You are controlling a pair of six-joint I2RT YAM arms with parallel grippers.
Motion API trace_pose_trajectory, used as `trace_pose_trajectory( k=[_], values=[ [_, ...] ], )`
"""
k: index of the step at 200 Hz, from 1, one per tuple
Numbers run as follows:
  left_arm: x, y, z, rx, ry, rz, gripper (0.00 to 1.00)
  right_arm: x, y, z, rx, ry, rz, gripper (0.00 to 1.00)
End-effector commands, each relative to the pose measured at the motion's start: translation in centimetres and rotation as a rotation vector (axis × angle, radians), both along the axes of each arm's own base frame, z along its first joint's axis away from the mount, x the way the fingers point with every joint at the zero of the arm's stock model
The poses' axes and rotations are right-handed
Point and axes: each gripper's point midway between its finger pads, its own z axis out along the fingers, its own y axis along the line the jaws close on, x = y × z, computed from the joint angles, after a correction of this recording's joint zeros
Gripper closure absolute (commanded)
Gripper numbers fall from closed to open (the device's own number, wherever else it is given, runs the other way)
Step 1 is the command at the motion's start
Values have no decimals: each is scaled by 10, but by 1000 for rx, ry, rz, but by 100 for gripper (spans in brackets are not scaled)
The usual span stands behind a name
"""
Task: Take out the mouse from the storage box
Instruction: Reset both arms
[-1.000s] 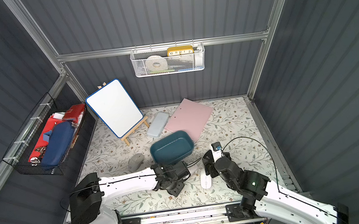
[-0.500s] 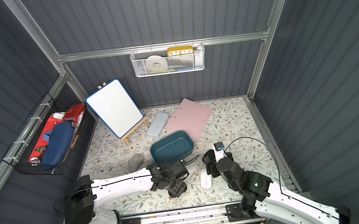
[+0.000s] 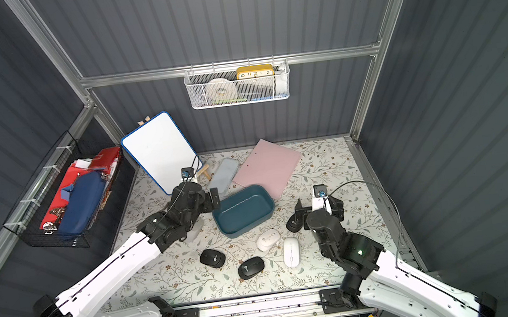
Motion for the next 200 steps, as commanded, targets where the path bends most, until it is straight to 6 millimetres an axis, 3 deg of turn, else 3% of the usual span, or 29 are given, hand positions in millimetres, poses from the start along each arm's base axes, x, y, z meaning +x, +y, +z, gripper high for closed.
trace_pose_trajectory(
  k=[1,17,67,95,125,133,158,188,200],
  values=[
    [31,37,-1,28,-126,135,1,25,-23,7,-38,-50,-157,1],
    [42,52,-5,3,-218,103,1,44,-33,-9,-82,-2,-207,1],
    [55,153,-58,119,-197,331,1,64,-63,-56,-177,17,-318,1],
    [61,182,-81,144,-167,388,1,71,-86,-82,-166,17,-374,1],
    [68,190,-100,129,-200,364,1,80,-96,-93,-143,-15,-370,1],
    [69,191,-103,121,-218,351,1,83,-96,-104,-147,-1,-355,1],
    [75,182,-116,94,-267,261,1,93,-93,-117,-125,-12,-303,1],
    [84,169,-125,109,-297,165,0,104,-87,-117,-131,-34,-238,1],
    [89,184,-129,95,-293,237,0,111,-88,-119,-106,-38,-206,1]
  ],
)
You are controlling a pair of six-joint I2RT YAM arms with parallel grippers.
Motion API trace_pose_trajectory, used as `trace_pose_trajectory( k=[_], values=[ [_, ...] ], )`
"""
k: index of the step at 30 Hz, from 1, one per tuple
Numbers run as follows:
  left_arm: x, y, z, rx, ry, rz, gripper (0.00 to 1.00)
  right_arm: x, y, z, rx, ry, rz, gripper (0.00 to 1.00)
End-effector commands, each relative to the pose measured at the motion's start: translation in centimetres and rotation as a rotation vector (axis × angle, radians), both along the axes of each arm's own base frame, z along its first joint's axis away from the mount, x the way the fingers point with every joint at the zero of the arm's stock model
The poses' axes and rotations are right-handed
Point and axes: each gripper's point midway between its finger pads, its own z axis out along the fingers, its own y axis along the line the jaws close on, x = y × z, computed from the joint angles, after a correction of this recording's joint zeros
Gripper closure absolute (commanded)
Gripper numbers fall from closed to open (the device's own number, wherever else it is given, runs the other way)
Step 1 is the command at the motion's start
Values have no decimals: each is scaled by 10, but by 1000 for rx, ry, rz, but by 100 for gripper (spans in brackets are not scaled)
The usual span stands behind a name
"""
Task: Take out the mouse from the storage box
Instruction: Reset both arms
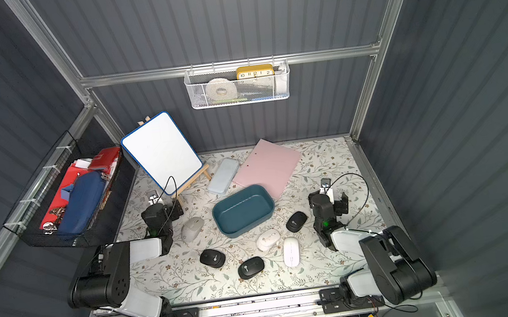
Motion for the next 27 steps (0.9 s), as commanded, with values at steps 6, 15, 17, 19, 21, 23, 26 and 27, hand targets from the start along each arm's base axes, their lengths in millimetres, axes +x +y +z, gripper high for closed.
trace_pose_trajectory(
  k=[6,15,17,19,21,23,26,27],
  values=[
    [12,30,7,-139,-126,-34,1,31,6,-2,171,-134,196,1],
    [10,34,6,-135,-125,-15,1,40,-7,-19,253,-40,157,1],
    [10,34,7,-136,-126,-15,1,41,-7,-18,250,-56,159,1],
    [10,34,6,-136,-124,-15,0,41,-6,-17,250,-61,161,1],
    [12,32,6,-139,-121,-22,1,40,-6,-18,250,-57,161,1],
    [12,30,5,-142,-118,-33,1,40,-6,-18,250,-55,161,1],
    [11,33,5,-138,-118,-22,1,40,-6,-18,250,-55,160,1],
    [10,34,6,-134,-121,-14,0,41,-7,-17,249,-57,160,1]
  ],
)
